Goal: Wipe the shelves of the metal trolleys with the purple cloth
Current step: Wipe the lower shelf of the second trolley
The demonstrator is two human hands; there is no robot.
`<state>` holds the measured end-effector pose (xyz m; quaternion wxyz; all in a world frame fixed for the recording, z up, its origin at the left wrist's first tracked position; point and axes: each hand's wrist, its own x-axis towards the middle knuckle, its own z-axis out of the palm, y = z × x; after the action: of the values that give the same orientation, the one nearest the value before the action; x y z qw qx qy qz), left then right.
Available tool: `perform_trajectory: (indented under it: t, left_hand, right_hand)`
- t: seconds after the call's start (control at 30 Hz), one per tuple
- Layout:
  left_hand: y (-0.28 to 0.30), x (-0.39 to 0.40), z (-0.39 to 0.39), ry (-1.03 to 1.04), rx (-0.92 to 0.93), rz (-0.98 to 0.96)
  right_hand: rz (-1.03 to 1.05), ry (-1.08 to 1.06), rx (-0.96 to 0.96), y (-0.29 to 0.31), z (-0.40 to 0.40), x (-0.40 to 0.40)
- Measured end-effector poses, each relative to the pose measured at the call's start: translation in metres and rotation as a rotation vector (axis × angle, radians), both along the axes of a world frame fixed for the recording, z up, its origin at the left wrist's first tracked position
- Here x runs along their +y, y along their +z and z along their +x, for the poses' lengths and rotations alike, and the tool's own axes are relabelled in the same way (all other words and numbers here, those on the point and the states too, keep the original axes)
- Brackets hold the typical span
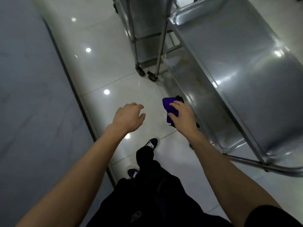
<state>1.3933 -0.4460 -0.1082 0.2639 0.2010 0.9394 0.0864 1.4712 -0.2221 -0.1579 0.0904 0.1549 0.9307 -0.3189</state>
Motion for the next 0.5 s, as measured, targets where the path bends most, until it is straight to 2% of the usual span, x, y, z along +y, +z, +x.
perform_trajectory:
  t: [0.5]
  left_hand:
    - [-0.030, 0.097, -0.110, -0.406, -0.065, 0.011]
  right_hand:
    - [-0.071, -0.453, -0.070, -0.022, -0.012, 0.036]
